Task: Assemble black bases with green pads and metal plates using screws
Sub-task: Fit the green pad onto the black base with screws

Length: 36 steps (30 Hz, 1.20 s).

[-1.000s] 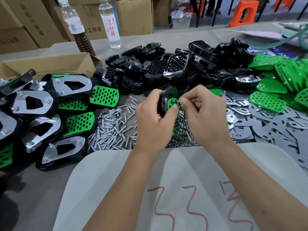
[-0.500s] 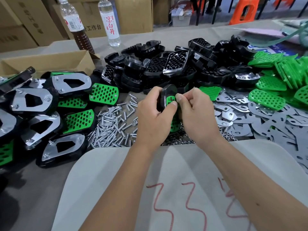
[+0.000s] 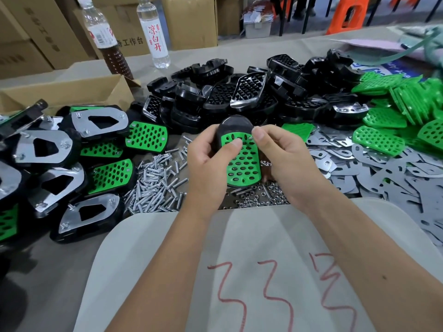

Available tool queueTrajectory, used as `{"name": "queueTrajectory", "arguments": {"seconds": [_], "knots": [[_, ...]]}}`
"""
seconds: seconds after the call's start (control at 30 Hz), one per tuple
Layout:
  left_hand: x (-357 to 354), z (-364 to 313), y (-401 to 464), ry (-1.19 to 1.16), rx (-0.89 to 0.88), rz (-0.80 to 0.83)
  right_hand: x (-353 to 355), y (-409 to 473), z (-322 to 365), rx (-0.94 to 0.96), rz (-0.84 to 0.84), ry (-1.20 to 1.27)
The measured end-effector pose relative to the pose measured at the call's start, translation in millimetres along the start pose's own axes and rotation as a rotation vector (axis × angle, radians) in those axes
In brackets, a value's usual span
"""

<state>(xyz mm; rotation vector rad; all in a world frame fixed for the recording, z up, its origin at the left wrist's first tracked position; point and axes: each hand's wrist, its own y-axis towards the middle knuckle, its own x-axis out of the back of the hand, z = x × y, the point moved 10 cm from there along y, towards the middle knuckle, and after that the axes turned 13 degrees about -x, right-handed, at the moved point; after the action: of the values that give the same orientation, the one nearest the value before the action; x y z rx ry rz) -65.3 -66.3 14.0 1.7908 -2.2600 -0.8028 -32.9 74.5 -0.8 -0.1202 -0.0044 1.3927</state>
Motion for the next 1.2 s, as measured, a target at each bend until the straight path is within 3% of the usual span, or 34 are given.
{"name": "queueTrajectory", "arguments": {"seconds": [0.17,0.3,0.37,0.43,0.5,0.57,0.63,0.77,0.83,0.93,1.03,1.1,1.2], "knots": [[-5,-7,-1,0.137,-0.067,0.051,4,-1,3,0.030,-0.012,0.037],[15,-11,6,0.231,-0.056,-0.058,8,-1,-5,-0.024,-0.071,0.082],[41,-20,10,0.511,-0.070,-0.146,12,0,-11,-0.079,-0.113,0.154],[68,-34,13,1.047,-0.070,-0.167,17,0,-15,-0.118,-0.171,0.215],[86,-31,14,1.447,0.105,-0.076,20,0,-16,-0.124,-0.202,0.196],[92,-14,14,1.596,0.284,0.101,18,-1,-15,-0.112,-0.195,0.128],[84,-6,15,1.643,0.279,0.231,14,-3,-12,-0.096,-0.179,0.095],[69,-6,17,1.642,0.165,0.314,18,-6,-13,-0.112,-0.226,0.126],[67,-13,20,1.582,0.086,0.218,20,-6,-15,-0.128,-0.247,0.145],[70,-29,21,1.130,-0.066,-0.067,19,-5,-13,-0.121,-0.245,0.100],[54,-26,18,0.595,-0.109,-0.108,12,-7,-8,-0.077,-0.205,0.024],[37,-25,15,0.434,-0.130,-0.076,8,-8,-6,-0.067,-0.187,-0.008],[25,-24,12,0.412,-0.177,-0.046,5,-8,-4,-0.053,-0.173,-0.044]]}}
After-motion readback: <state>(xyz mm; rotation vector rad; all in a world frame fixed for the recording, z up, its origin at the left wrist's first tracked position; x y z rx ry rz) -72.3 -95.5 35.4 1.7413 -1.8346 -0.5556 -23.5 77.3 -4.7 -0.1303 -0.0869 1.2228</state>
